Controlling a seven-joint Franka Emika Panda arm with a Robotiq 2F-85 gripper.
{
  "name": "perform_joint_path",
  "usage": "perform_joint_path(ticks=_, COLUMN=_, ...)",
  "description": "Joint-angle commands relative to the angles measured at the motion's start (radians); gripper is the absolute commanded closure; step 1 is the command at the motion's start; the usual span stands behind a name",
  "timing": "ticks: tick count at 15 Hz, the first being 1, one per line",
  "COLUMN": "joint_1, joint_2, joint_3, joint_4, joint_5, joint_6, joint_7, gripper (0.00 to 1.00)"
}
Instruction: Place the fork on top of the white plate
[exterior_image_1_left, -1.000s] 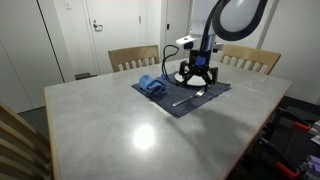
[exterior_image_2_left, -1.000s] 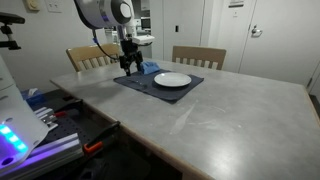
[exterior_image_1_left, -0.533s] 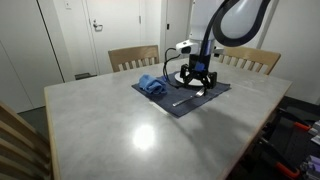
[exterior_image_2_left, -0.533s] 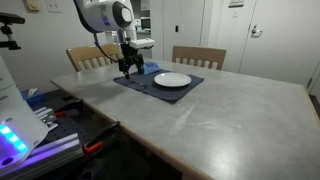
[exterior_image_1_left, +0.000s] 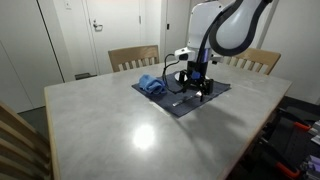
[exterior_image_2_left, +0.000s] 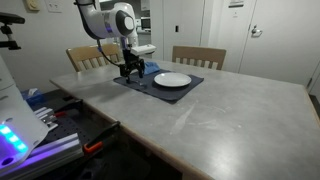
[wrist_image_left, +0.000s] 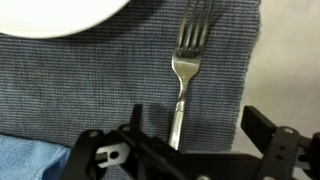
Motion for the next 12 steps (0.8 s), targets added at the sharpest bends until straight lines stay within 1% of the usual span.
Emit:
perform_joint_path(ticks=1, joint_1=-0.030, joint_2=0.048, joint_3=0.012, joint_4=0.024, joint_5=-0.016, joint_6=0.034, joint_7=0.040, gripper=0.06)
perform_joint_path(ticks=3, joint_1=-0.032, joint_2=0.057, joint_3=0.011, joint_4=0.026, joint_5=-0.020, joint_6=0.036, joint_7=0.057, gripper=0.10)
perform_joint_path(ticks=5, joint_1=-0.033, joint_2=0.063, joint_3=0.010, joint_4=0.029, joint_5=-0.023, joint_6=0.038, joint_7=0.070, gripper=0.11)
perform_joint_path(ticks=6, joint_1=-0.035, joint_2=0.065, joint_3=0.012, joint_4=0.029, joint_5=-0.022, joint_6=0.040, joint_7=0.076, gripper=0.19)
perform_joint_path(ticks=7, joint_1=-0.035, joint_2=0.065, joint_3=0.011, joint_4=0.030, joint_5=-0.024, joint_6=0.040, joint_7=0.080, gripper=0.25)
perform_joint_path(ticks=8, joint_1=-0.036, joint_2=0.062, joint_3=0.013, joint_4=0.032, joint_5=-0.023, joint_6=0.041, joint_7=0.084, gripper=0.36)
perform_joint_path(ticks=9, joint_1=-0.037, joint_2=0.061, joint_3=0.014, joint_4=0.034, joint_5=-0.024, joint_6=0.041, joint_7=0.084, gripper=0.34)
perform_joint_path(ticks=10, joint_1=-0.037, joint_2=0.059, joint_3=0.014, joint_4=0.035, joint_5=-0.024, joint_6=0.041, joint_7=0.085, gripper=0.35)
perform_joint_path(ticks=11, joint_1=-0.041, joint_2=0.058, joint_3=0.017, joint_4=0.033, joint_5=-0.024, joint_6=0.041, joint_7=0.081, gripper=0.33)
perform_joint_path(ticks=12, joint_1=-0.053, joint_2=0.057, joint_3=0.030, joint_4=0.032, joint_5=-0.017, joint_6=0.039, joint_7=0.060, gripper=0.16)
